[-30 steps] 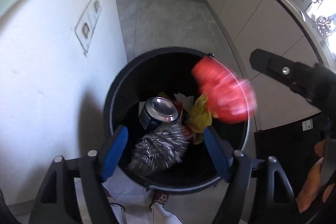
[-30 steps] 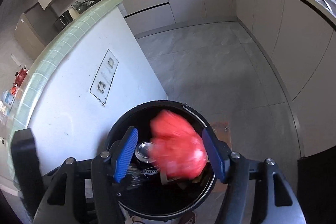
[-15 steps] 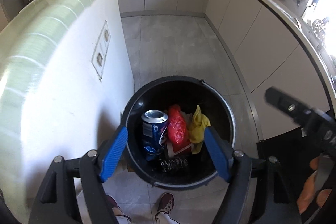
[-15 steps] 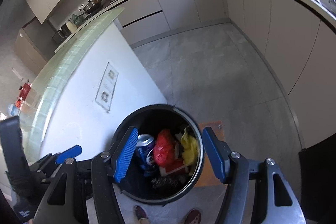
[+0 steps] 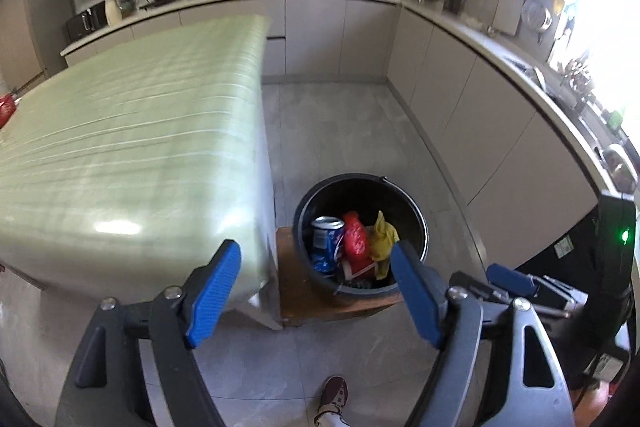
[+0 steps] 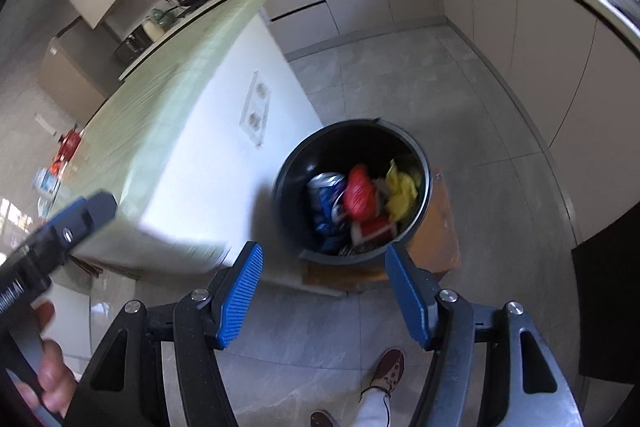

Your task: Collect trash

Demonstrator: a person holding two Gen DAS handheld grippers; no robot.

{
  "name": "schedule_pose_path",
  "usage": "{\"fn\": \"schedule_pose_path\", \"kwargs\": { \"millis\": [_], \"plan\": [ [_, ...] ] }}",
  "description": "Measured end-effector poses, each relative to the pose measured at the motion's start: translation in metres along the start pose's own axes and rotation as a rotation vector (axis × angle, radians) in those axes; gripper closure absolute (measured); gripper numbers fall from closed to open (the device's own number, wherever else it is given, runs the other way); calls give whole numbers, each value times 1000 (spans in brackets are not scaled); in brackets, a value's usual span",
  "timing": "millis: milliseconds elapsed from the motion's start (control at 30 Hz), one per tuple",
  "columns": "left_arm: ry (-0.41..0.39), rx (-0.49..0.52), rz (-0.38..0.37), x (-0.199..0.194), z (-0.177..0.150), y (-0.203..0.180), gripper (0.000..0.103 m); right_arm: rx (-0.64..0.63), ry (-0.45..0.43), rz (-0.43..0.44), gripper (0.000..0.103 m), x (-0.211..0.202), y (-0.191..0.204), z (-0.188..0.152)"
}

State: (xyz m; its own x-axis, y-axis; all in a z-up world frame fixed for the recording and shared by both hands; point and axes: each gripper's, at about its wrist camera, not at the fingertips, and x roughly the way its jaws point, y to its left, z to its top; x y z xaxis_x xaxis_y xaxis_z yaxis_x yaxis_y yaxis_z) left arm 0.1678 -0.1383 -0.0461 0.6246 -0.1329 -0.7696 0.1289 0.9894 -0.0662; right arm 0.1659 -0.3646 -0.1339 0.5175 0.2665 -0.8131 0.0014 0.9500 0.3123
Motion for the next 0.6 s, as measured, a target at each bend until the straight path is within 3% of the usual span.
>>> {"fn": "schedule_pose_path", "kwargs": {
  "millis": [300, 433, 600],
  "plan": [
    [-98, -18, 43, -113, -81, 70, 21, -49, -176, -65, 33, -119, 111, -120],
    [-185, -23, 92, -158, -95, 88, 16, -107, -285, -82, 25, -173, 155, -146],
    [-252, -31, 115, -186, -103, 95, 9, -172, -396, -99, 14, -226, 190, -169]
  ]
}}
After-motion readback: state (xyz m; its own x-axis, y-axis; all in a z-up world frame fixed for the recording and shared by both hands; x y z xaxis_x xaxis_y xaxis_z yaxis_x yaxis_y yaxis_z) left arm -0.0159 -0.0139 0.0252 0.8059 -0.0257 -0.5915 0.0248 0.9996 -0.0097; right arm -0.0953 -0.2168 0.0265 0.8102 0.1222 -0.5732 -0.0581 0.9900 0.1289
